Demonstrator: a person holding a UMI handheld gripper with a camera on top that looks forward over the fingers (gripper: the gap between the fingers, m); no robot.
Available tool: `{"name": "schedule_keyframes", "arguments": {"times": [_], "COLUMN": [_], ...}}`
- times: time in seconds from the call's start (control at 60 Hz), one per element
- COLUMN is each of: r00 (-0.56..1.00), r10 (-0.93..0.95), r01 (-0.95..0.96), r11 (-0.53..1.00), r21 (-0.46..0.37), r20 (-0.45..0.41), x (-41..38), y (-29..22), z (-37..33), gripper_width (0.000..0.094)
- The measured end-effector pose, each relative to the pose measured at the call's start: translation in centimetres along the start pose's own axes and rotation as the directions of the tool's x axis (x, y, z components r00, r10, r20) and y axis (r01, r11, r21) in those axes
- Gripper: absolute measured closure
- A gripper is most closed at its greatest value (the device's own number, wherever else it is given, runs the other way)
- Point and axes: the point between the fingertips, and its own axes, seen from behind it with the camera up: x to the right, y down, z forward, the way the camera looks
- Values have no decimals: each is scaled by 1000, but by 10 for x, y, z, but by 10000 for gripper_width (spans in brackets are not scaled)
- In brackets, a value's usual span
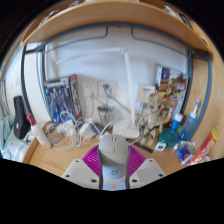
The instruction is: Arrange mouse
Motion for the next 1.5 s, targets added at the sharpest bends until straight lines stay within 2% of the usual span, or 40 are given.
{"name": "schedule_keyframes", "arguments": {"times": [0.1, 0.117, 0.133, 0.283, 0.367, 0.617, 0.683, 0.767, 0.817, 0.933, 1.233, 1.5], "r00": [1000, 1000, 1000, 1000, 999, 1000, 1000, 998, 998, 999, 1000, 1000], "r10": [2, 0, -3, -18, -33, -3, -17, -35, -39, -26, 10, 12], "r01": [-1, 1, 4, 19, 31, 4, 11, 24, 27, 21, -9, -12], "r11": [996, 995, 994, 980, 974, 964, 966, 971, 972, 980, 999, 998], "r21": [-88, -100, -110, -200, -224, -266, -257, -236, -232, -198, -33, 54], "r20": [8, 7, 3, 6, -6, 3, -21, -43, -47, -22, 9, 1], "x": [-9, -10, -11, -16, -13, -17, -12, -13, -18, -42, -84, -91], "y": [55, 63, 70, 128, 144, 153, 147, 135, 126, 94, -19, -68], "z": [27, 31, 35, 58, 65, 66, 59, 44, 32, -7, -126, -194], "gripper_width": [638, 568, 608, 611, 587, 400, 276, 254, 181, 122, 122, 123]}}
